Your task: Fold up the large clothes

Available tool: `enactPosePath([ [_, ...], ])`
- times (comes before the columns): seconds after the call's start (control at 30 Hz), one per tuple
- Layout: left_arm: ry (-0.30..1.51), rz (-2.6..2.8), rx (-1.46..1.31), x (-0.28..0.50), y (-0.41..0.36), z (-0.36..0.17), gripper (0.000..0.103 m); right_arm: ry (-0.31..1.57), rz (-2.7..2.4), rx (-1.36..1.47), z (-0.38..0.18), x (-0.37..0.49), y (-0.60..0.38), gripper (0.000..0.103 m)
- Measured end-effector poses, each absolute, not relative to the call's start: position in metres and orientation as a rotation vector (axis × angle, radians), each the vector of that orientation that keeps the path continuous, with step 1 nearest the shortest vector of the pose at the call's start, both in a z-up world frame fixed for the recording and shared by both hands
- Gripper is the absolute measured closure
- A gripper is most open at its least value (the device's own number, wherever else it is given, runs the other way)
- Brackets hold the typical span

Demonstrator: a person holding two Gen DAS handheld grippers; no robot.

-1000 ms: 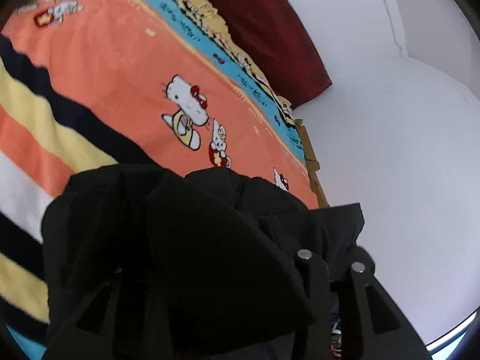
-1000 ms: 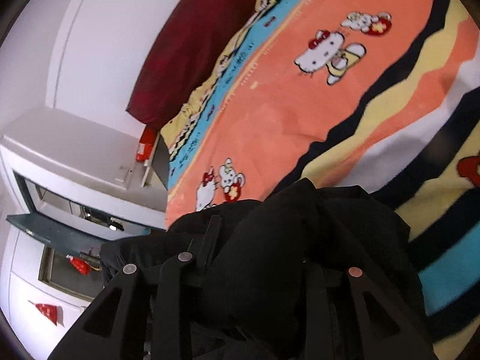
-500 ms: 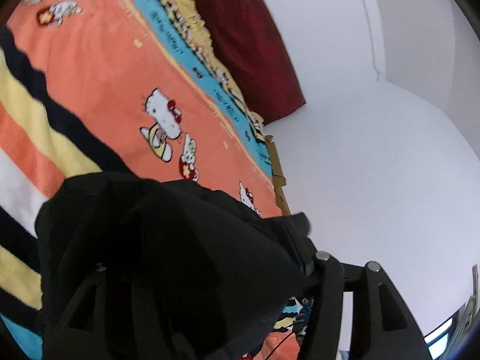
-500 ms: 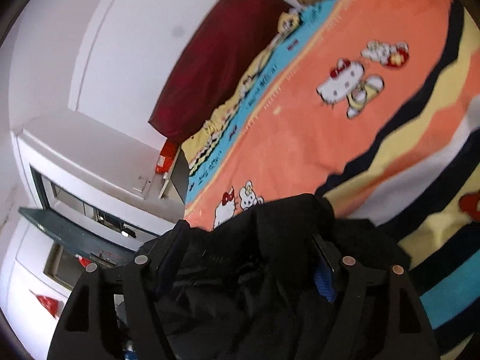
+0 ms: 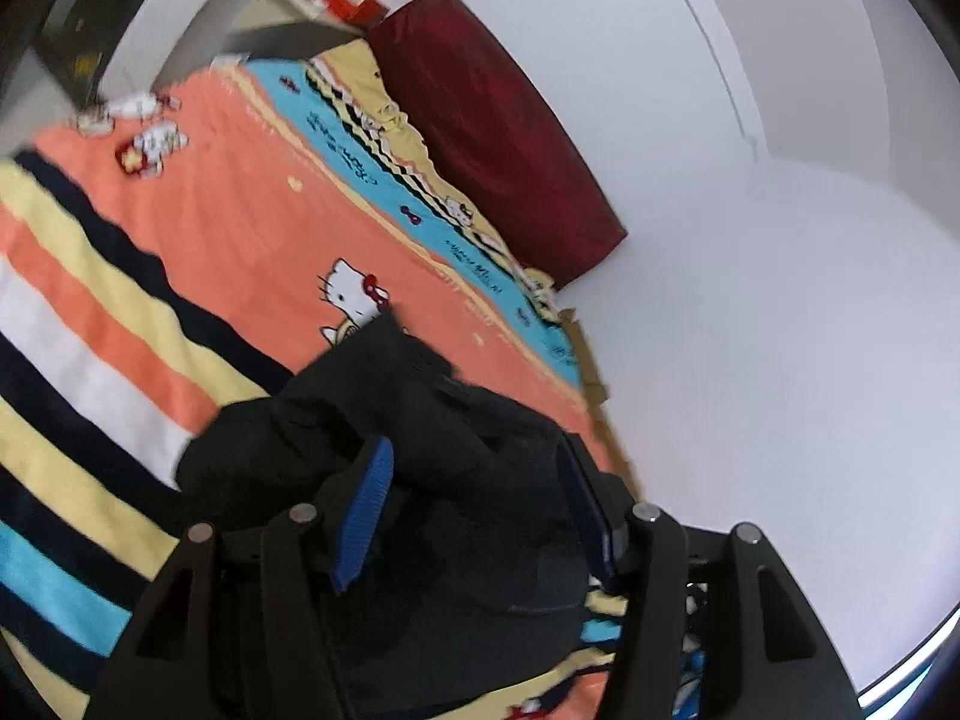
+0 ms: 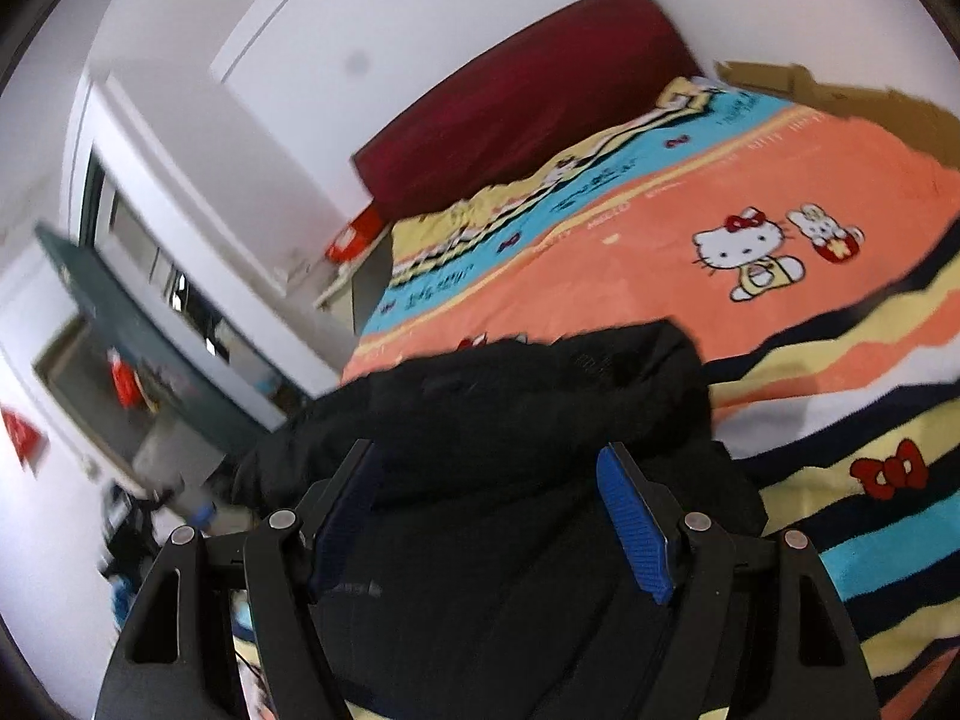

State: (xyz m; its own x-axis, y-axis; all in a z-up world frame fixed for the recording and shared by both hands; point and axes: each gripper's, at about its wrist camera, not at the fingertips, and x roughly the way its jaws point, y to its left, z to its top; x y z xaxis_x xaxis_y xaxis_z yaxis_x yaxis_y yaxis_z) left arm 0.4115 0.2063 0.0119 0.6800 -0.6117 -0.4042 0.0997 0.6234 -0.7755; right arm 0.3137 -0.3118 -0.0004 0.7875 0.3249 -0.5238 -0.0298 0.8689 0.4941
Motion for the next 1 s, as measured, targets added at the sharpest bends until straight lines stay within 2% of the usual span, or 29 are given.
enactPosePath([
  [0.3, 0.841, -0.444, -0.386, 0.430, 0.094, -0.008, 0.048, 0.725, 0.229, 0.215, -0.021, 0.356, -0.234, 0.029],
  [0.5, 0.870, -0.456, -0.131, 0.477, 0.006, -0.026, 0.048, 0.785, 0.208, 0.080, -0.032, 0.415, -0.209, 0.029],
  [0.7, 0.919, -0.388, -0.082, 0.537, -0.015, -0.043, 0.048, 0.856, 0.161, 0.062, -0.052, 0.470, -0.228, 0.029],
  [0.77, 0.962, -0.360, -0.074, 0.556, -0.018, -0.058, 0.041, 0.882, 0.148, 0.072, -0.063, 0.482, -0.235, 0.028],
  [1.0, 1.000, -0.363, -0.112, 0.585, -0.018, -0.089, 0.038, 0.920, 0.128, 0.147, -0.094, 0.507, -0.250, 0.024],
])
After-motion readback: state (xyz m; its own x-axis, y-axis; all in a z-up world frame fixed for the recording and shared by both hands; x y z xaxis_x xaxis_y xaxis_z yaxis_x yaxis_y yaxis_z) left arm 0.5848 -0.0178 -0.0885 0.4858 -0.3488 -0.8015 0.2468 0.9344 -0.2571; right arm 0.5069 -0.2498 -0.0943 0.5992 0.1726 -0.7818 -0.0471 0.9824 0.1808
